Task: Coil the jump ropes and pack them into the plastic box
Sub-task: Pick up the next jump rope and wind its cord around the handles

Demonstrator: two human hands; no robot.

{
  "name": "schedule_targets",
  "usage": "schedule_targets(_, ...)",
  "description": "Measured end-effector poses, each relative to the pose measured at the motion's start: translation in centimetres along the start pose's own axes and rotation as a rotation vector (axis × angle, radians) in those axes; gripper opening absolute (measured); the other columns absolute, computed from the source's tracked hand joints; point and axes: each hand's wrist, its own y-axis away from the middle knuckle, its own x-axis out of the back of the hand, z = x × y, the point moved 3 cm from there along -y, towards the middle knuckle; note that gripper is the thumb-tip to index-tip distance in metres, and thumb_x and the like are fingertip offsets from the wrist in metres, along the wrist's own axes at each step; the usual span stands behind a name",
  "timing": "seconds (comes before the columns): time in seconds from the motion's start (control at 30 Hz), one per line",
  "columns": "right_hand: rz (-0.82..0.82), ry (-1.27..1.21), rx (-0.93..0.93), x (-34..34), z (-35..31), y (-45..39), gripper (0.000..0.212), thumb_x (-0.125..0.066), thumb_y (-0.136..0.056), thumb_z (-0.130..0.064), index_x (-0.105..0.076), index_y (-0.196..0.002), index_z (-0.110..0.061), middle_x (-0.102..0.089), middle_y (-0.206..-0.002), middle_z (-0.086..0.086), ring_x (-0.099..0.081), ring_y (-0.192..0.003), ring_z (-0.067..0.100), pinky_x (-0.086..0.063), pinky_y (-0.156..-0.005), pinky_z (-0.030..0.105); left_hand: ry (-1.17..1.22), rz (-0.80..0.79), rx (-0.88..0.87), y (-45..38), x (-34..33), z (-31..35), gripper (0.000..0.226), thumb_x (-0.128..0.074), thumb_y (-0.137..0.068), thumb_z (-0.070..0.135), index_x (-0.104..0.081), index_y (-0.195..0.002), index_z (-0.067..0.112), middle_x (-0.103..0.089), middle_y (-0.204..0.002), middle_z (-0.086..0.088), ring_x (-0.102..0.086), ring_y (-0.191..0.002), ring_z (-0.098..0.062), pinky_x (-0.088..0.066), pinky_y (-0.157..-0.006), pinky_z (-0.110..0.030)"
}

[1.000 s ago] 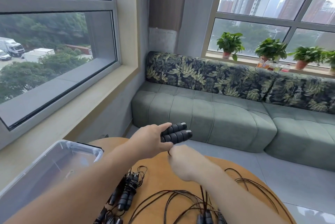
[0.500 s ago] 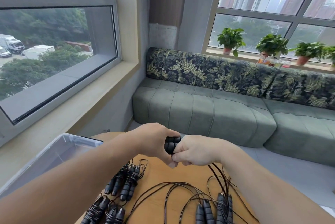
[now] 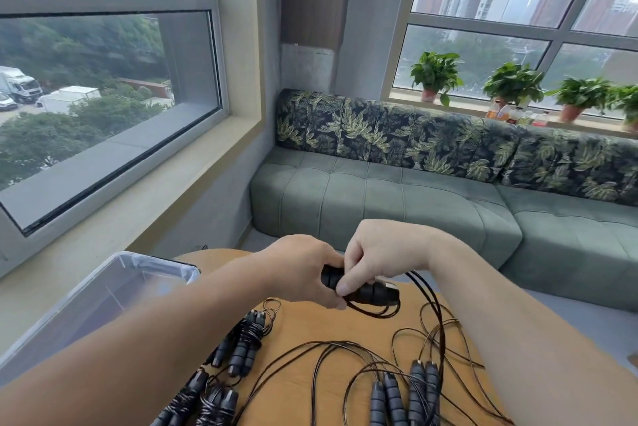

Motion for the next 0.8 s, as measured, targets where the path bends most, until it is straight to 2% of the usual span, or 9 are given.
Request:
schedule_targets(0.1, -0.006, -0.209, -0.010, 0.4, 1.5, -0.1, 0.027, -0.085, -0.072, -0.032, -0.073, -0.075, -0.008, -0.055, -0.062, -0.004, -0.042, -0.053, 0.008, -0.033, -0.048, 0.022, 0.070, -0.050, 0.010, 0.5, 0.0, 0.6, 0.036, -0.070, -0.080, 0.058, -0.066, -0.104, 0.031, -0.065, -0.094, 0.004, -0.060, -0.085, -0.018, -0.051, -0.078, -0.038)
schedule_targets(0.23, 0.004, -0.465, 0.033, -0.2, 3.2, -0.8, 0.025, -0.084, -0.075, -0.019, -0.060, -0.067, -0.018, -0.049, -0.056, -0.007, -0.040, -0.048, 0.008, -0.030, -0.045, 0.021, 0.291, -0.032, 0.038, 1.5, 0.5, 1.0, 0.032, -0.072, -0.082, 0.053, -0.065, -0.109, 0.038, -0.069, -0.094, -0.004, -0.061, -0.085, -0.021, -0.042, -0.064, -0.024)
schedule_targets(0.37, 0.012, -0.769, 0.062, -1.4, 5.3, -1.5, 0.032, -0.086, -0.066, -0.031, -0.056, -0.067, -0.020, -0.055, -0.062, -0.002, -0.044, -0.051, 0.010, -0.034, -0.047, 0.021, 0.427, 0.025, 0.034, 2.3, 0.5, 1.1, 0.036, -0.072, -0.080, 0.056, -0.065, -0.111, 0.039, -0.068, -0.082, 0.004, -0.059, -0.076, -0.013, -0.036, -0.056, -0.011)
schedule_targets(0.43, 0.033, -0.995, 0.126, -2.4, 6.5, -2.2, 0.038, -0.090, -0.061, -0.040, -0.061, -0.071, -0.018, -0.059, -0.072, 0.003, -0.053, -0.059, 0.014, -0.043, -0.053, 0.024, 0.592, 0.052, -0.018, 2.0, 0.3, 0.9, 0.033, -0.073, -0.079, 0.056, -0.069, -0.105, 0.035, -0.064, -0.072, 0.003, -0.053, -0.064, -0.007, -0.039, -0.063, -0.021)
schedule_targets(0.5, 0.059, -1.280, 0.215, -3.8, 7.2, -2.8, 0.039, -0.092, -0.062, -0.040, -0.064, -0.074, -0.015, -0.059, -0.077, 0.006, -0.056, -0.064, 0.016, -0.049, -0.058, 0.026, 0.658, 0.082, -0.019, 1.6, 0.2, 0.5, 0.040, -0.072, -0.075, 0.059, -0.070, -0.105, 0.033, -0.063, -0.079, -0.008, -0.051, -0.067, -0.009, -0.042, -0.067, -0.031)
schedule_targets(0.57, 0.084, -1.578, 0.245, -5.3, 7.2, -3.1, 0.035, -0.093, -0.062, -0.029, -0.065, -0.074, -0.012, -0.058, -0.075, 0.007, -0.058, -0.064, 0.018, -0.052, -0.062, 0.031, 0.642, 0.102, 0.026, 1.4, -0.3, 0.2, 0.043, -0.071, -0.072, 0.061, -0.068, -0.106, 0.036, -0.060, -0.072, 0.005, -0.052, -0.068, -0.007, -0.043, -0.068, -0.030)
schedule_targets(0.63, 0.107, -1.851, 0.166, -7.0, 7.6, -3.5, 0.035, -0.095, -0.057, -0.018, -0.068, -0.078, -0.008, -0.060, -0.075, 0.008, -0.061, -0.062, 0.018, -0.056, -0.058, 0.032, 0.635, 0.115, 0.073, 1.3, -0.9, 0.0, 0.048, -0.073, -0.073, 0.060, -0.062, -0.113, 0.036, -0.063, -0.080, 0.014, -0.058, -0.075, -0.007, -0.046, -0.072, -0.028)
schedule_targets(0.7, 0.142, -1.961, 0.137, -8.3, 7.4, -3.8, 0.040, -0.092, -0.059, -0.014, -0.068, -0.089, -0.006, -0.059, -0.074, 0.005, -0.054, -0.051, 0.010, -0.045, -0.039, 0.021, 0.715, 0.184, 0.101, 0.9, -1.1, -0.4, 0.059, -0.075, -0.076, 0.056, -0.054, -0.125, 0.034, -0.063, -0.083, 0.014, -0.060, -0.077, -0.004, -0.046, -0.072, -0.021)
schedule_targets(0.8, 0.246, -1.861, 0.079, -9.0, 5.5, -3.7, 0.008, -0.062, -0.091, -0.016, -0.058, -0.092, -0.009, -0.048, -0.065, -0.002, -0.032, -0.044, 0.002, -0.021, -0.034, 0.013, 0.759, 0.307, 0.121, 0.3, -0.4, -1.5, 0.064, -0.073, -0.068, 0.063, -0.055, -0.126, 0.044, -0.059, -0.066, 0.015, -0.052, -0.061, -0.004, -0.043, -0.062, -0.023)
